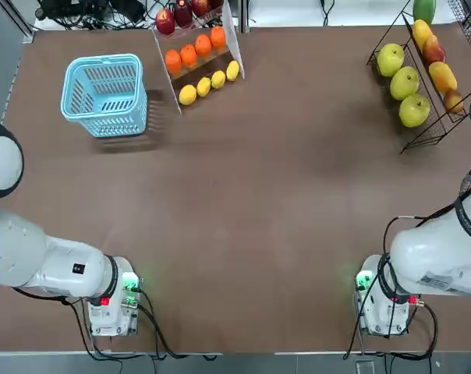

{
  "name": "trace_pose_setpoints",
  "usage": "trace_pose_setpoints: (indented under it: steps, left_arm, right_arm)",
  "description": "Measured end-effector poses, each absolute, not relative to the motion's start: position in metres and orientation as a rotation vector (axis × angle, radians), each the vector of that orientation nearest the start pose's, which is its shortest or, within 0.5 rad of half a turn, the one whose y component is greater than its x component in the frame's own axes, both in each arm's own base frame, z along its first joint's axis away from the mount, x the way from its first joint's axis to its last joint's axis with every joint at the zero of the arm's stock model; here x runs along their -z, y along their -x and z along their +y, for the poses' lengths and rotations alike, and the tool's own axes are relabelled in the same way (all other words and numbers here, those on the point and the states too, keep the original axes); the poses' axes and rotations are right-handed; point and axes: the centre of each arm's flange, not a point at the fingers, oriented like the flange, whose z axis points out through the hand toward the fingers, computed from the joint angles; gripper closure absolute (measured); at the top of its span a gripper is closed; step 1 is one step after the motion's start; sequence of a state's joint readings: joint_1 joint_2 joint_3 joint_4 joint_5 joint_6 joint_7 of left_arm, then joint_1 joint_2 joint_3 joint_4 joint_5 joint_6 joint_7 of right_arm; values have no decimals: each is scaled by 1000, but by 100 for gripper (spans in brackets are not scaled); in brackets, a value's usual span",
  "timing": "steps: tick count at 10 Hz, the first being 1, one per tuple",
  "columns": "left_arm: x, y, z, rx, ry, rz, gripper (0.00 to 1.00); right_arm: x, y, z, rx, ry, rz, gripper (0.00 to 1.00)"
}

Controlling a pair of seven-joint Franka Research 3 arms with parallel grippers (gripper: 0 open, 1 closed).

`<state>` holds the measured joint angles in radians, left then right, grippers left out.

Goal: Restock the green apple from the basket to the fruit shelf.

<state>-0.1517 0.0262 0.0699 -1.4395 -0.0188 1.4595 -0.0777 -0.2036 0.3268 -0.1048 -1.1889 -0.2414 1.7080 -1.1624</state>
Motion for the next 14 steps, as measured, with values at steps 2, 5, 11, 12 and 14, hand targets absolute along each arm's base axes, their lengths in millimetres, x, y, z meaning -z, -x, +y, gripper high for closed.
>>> trace_pose_setpoints:
  steps: [2, 5, 11, 12, 14]
  left_arm:
    - [-662, -549, -48, -12, 3158, 9, 0]
    - [-662, -549, -47, -12, 3158, 8, 0]
    - [-662, -549, -46, -11, 3155, 5, 0]
    - [-662, -549, -46, -11, 3155, 5, 0]
    - [-662, -549, -46, -11, 3155, 5, 0]
  right_arm:
    - [-622, -632, -214, -71, 3148, -1470, 13]
    - [-621, -633, -212, -59, 3142, -1465, 11]
    - [-621, -632, -214, -38, 3136, -1450, 0]
    - [-621, -632, -214, -38, 3136, -1449, 0]
    - [-621, -632, -214, -34, 3136, -1445, 0]
